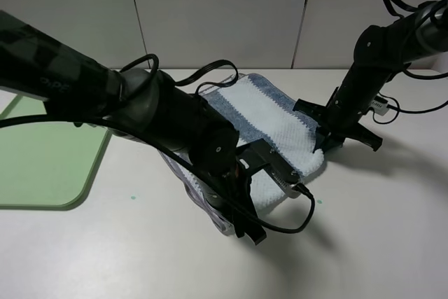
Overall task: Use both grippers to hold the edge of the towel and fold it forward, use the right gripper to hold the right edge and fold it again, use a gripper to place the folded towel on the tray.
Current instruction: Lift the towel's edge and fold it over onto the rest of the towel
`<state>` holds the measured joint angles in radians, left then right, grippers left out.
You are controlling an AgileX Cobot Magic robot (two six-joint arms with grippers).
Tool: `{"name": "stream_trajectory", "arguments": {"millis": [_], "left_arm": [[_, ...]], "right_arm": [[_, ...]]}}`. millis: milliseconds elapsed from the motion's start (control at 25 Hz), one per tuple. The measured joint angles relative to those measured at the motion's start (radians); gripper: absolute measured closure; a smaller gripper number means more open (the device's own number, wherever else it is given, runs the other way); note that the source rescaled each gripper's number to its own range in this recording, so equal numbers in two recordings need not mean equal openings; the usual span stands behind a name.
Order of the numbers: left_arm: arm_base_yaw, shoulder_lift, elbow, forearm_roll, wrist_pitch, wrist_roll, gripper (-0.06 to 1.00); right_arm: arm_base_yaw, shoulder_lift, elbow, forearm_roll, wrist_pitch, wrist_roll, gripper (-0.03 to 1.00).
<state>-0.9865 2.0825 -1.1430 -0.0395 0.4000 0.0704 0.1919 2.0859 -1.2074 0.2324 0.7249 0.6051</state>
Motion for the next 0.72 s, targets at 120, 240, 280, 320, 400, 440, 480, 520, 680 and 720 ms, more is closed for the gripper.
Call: {"name": "stream_trajectory", "arguments": {"millis": [120,240,280,320,400,440,480,520,680,720], "left_arm": [[-0.002,-0.003,-0.033,-0.011,0.065,0.000,0.92],[-0.002,-0.034,-0.058,-0.017,0.097,0.000,0.92],[-0.002,-0.048,-0.064,-0.018,0.104,-0.004,0.92],[-0.002,-0.061,-0.067,-0.023,0.110,-0.005,0.92],[-0.003,-0.082,-0.069,-0.035,0.127,-0.010,0.92],[-0.007,-0.093,-0.069,-0.040,0.135,-0.011,0.92],[-0.014,-0.101,-0.069,-0.041,0.140,-0.012,0.92],[-0.025,-0.108,-0.069,-0.041,0.144,-0.012,0.92],[-0.079,-0.123,-0.075,-0.044,0.163,-0.016,0.92],[-0.090,-0.124,-0.079,-0.045,0.167,-0.019,0.92]], "right_arm": [[0.000,-0.024,0.001,-0.030,0.016,0.000,0.97],[0.000,-0.063,0.001,-0.083,0.054,0.000,0.97],[0.000,-0.078,0.001,-0.101,0.067,0.000,0.97],[0.000,-0.091,0.001,-0.115,0.078,0.000,0.97],[0.000,-0.124,0.001,-0.145,0.107,0.001,0.97],[0.000,-0.137,0.001,-0.157,0.119,0.001,0.97],[0.000,-0.150,0.001,-0.169,0.137,0.002,0.97],[0.000,-0.160,0.001,-0.180,0.149,0.003,0.97],[0.000,-0.206,0.001,-0.232,0.216,0.003,0.97],[0.000,-0.215,0.001,-0.242,0.237,0.003,0.97]]}}
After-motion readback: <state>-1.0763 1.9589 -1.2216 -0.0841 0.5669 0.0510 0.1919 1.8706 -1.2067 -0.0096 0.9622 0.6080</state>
